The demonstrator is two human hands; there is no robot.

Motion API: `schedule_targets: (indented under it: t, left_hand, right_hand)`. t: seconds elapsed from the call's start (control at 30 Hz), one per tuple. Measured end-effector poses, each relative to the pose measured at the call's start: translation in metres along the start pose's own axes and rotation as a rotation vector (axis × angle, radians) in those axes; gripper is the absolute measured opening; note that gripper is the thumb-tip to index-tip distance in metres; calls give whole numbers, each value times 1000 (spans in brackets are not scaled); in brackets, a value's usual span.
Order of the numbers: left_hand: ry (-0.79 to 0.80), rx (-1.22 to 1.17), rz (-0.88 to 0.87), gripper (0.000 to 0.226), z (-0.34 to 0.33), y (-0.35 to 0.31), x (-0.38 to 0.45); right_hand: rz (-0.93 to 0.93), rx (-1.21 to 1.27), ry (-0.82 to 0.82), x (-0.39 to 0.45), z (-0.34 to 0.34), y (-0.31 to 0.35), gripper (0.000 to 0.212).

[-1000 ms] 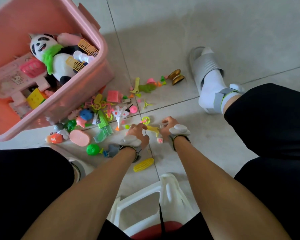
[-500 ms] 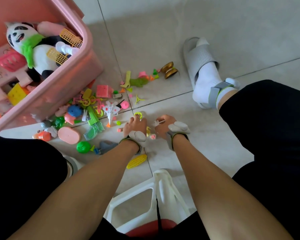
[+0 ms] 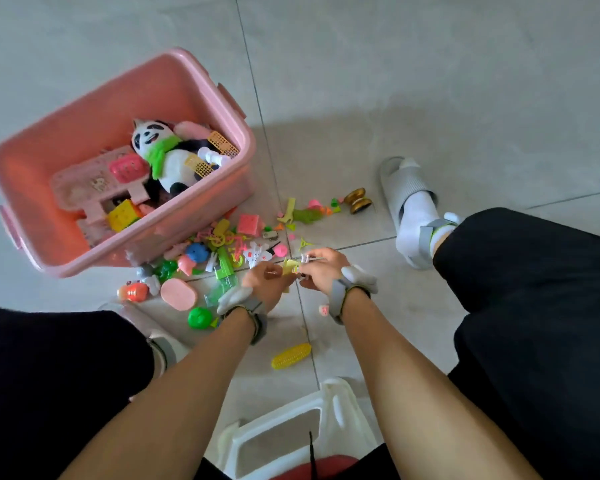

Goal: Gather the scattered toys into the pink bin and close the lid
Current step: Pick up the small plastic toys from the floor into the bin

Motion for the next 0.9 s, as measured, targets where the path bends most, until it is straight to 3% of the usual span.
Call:
schedule_targets:
  t: [0.13,0.23,0.43,0.63,0.73,0.9]
  left_hand:
    - [-102,-134,-108,24,46,-20,-30]
    - [-168,-186,-170,24,72,-29,-45]
    - [-330,-523,-218,15,123,-41,-71]
    - [-349,-952,-126,14,161,-35,-75]
    - [-347,-1047,-98,11,169,-38,-74]
    - [-284,-1088,-223,20,187,-61,-59]
  right_hand:
    - [63,118,75,-26,-20,29,26]
    - [153,68,86,-39,-31,41,28]
    - [287,4,95,-62,-69,79,30]
    - [314,-37,171,-67,-109,107,29]
    - [302,-64,184,-64,-120,114,29]
    - [380,-78,230,-58,-145,150,40]
Point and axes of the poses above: each hand's wrist, its own x-axis towards the middle knuckle, its own z-axis out of the back of the hand, y = z × x, the point moved 1 cm from there along x, towards the middle knuckle, and after that the axes turned 5 degrees about -x, right-handed, at the moved point
